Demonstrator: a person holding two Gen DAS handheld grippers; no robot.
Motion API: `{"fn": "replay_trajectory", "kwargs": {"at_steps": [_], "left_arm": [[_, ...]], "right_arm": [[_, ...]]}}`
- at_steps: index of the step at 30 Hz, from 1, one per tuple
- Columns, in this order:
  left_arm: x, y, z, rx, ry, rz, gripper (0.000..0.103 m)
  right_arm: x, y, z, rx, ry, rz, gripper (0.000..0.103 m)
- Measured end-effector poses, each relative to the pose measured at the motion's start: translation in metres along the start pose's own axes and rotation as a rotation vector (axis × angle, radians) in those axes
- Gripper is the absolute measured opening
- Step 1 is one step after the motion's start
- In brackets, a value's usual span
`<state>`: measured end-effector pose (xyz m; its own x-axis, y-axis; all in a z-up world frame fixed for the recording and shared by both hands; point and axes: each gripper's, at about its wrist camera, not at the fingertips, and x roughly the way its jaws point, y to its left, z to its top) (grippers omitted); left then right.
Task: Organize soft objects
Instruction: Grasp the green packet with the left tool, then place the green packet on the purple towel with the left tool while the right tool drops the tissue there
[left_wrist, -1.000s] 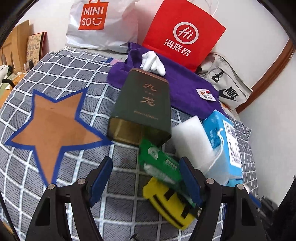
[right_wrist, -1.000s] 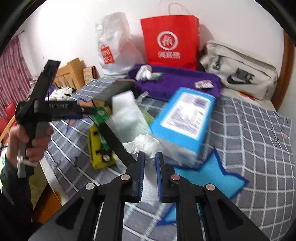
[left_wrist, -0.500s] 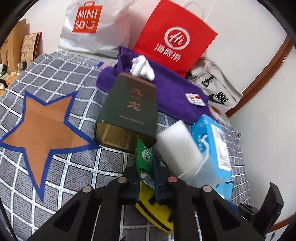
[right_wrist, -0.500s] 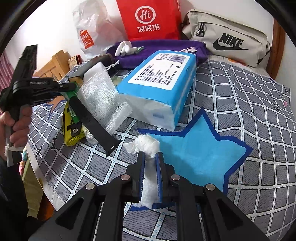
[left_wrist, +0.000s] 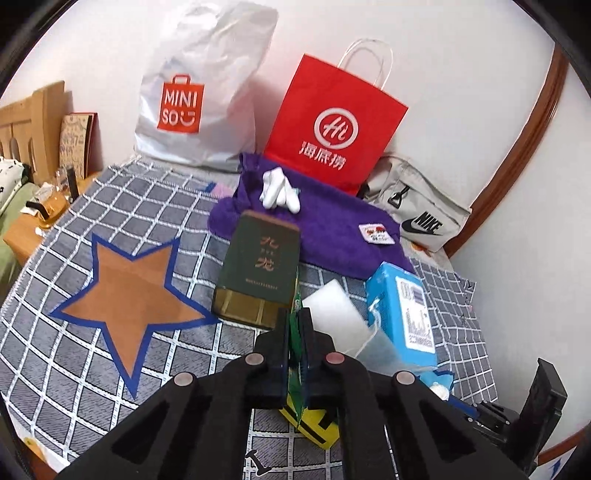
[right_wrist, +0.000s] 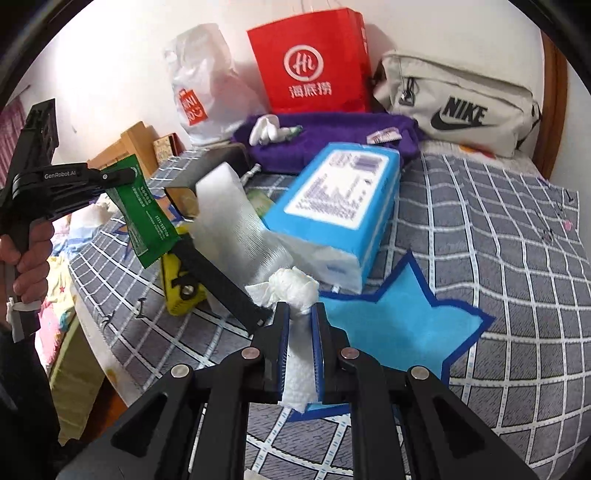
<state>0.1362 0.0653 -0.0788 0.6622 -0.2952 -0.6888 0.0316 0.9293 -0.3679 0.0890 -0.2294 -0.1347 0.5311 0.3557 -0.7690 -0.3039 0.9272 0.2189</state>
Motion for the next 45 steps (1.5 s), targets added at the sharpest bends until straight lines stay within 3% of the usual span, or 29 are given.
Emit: {"fn": "replay_trajectory", "kwargs": {"at_steps": [20, 31, 45], "left_arm": [[-0.014, -0.014, 0.055, 0.025, -0.086, 0.009, 0.005], [0.013, -0.020, 0.092, 0.031, -0.093, 0.007, 0.005], [0.074, -0.030, 0.133, 0.040, -0.059, -0.006, 0.005]], "right_arm": [[-0.016, -0.004, 0.072, -0.017, -0.088, -0.035, 0.012], [0.003, -0.019, 0.122, -0.012, -0.102, -0.072, 0.012], [0.049, -0.045, 0.177, 0.005, -0.099, -0.083, 0.012]]}}
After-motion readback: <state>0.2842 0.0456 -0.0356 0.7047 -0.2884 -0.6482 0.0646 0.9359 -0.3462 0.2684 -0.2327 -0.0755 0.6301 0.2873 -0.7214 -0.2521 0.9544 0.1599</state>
